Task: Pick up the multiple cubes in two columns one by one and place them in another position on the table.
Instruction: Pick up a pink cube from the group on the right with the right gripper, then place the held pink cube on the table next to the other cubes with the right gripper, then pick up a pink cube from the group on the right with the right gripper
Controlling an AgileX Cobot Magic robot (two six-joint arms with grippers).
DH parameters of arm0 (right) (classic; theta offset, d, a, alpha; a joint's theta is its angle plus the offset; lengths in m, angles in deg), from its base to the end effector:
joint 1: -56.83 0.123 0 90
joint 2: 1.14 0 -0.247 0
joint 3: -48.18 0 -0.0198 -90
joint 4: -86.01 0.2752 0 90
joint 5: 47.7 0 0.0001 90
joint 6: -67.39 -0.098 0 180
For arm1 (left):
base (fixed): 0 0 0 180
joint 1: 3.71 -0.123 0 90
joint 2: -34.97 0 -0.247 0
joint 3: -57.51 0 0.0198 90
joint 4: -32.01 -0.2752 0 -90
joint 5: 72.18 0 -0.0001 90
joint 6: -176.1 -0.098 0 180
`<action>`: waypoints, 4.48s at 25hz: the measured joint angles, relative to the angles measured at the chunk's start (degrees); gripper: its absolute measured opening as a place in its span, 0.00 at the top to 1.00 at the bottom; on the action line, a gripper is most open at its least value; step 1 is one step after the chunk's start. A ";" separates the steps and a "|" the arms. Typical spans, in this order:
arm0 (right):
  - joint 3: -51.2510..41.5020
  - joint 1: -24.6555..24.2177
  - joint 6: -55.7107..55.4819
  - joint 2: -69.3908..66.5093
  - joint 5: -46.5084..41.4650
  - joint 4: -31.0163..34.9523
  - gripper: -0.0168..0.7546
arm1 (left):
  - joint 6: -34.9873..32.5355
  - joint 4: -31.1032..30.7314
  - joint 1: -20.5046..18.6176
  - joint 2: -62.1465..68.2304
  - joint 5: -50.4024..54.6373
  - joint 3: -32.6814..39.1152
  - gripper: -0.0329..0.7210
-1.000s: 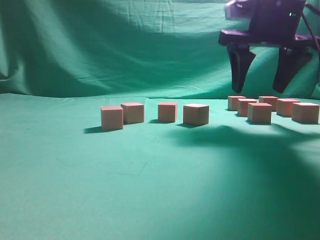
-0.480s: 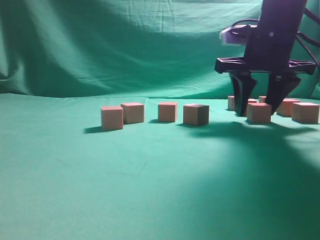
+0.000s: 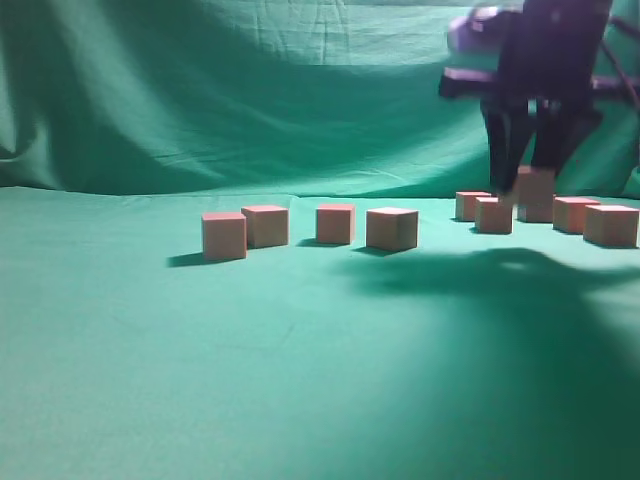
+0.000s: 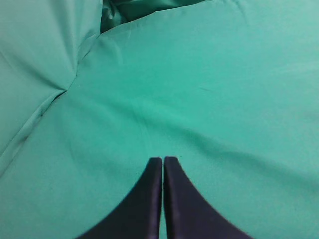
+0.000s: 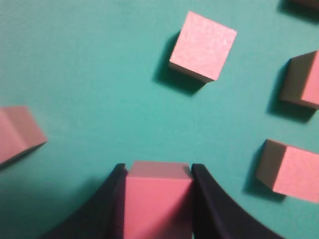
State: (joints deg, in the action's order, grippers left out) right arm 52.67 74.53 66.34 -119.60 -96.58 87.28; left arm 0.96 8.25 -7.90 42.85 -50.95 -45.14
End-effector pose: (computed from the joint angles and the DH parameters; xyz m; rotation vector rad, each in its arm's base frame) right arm 0.3863 0.1250 0.1528 -0.3953 2.8202 0.0965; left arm 0.1203 0.0232 0.1746 0.1093 1.8415 0.3989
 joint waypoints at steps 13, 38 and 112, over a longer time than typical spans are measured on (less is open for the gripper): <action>0.54 23.42 5.23 6.63 -5.45 0.65 0.65 | 0.00 0.00 0.00 0.00 0.00 0.00 0.96; 12.23 26.39 6.15 -12.27 -1.10 2.51 0.65 | 0.00 0.00 0.00 0.00 0.00 0.00 0.96; 0.28 -10.19 -1.27 -5.33 2.16 -1.60 0.67 | 0.00 0.00 0.00 0.00 0.00 0.00 0.96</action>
State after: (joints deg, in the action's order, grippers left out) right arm 52.95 64.34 65.07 -124.93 -94.42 85.67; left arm 0.96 8.25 -7.90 42.85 -50.95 -45.14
